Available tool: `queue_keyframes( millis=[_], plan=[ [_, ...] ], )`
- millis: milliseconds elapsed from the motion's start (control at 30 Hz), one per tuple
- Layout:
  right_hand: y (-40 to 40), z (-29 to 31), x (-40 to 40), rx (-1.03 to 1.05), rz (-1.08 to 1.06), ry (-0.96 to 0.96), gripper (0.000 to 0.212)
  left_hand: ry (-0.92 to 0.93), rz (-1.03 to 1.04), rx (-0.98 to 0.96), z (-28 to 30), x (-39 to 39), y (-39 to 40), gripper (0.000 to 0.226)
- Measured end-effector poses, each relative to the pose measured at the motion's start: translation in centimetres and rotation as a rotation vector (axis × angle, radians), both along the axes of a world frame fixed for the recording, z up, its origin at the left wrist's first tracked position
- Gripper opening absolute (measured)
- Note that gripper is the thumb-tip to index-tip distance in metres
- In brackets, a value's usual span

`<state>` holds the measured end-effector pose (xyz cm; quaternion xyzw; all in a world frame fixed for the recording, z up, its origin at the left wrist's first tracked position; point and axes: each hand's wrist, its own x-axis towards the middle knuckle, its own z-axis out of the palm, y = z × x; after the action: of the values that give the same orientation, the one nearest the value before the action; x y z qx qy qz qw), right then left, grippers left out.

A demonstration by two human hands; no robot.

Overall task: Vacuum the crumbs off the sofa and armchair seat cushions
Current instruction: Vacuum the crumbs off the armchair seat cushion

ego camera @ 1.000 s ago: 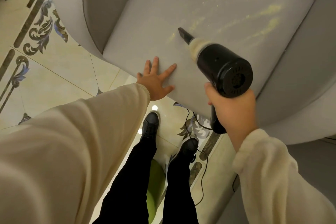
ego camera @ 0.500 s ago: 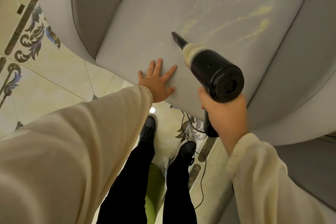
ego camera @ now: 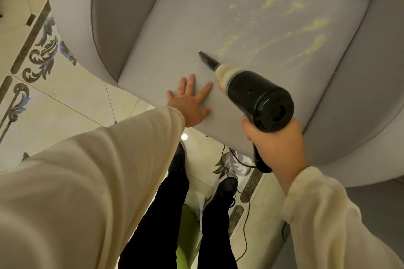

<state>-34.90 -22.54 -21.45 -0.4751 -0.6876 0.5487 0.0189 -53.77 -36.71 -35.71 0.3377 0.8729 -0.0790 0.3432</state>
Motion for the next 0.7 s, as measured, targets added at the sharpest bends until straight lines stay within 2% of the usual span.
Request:
queue_keyframes(
  millis=[200, 433, 567, 700],
  plan=[
    [2.2, 0.3, -2.6, 0.005, -0.179, 0.072, 0.012, -0.014, 0.002, 0.001, 0.6, -0.3, 1.1, 0.08],
    [1.8, 0.8, -1.2, -0.089, -0.102, 0.025, 0.013, -0.021, -0.05, 0.009, 0.4, -1.1, 1.3, 0.078],
    [2.3, -0.1, -1.7, -0.045, -0.068, -0.024, 0.016, -0.017, -0.051, 0.01, 0.2, -3.1, 2.8, 0.076],
    [3.8, -0.9, -3.8, 0.006, -0.066, 0.006, 0.015, -0.016, -0.034, 0.046, 0.0, -5.1, 4.7, 0.076]
  ],
)
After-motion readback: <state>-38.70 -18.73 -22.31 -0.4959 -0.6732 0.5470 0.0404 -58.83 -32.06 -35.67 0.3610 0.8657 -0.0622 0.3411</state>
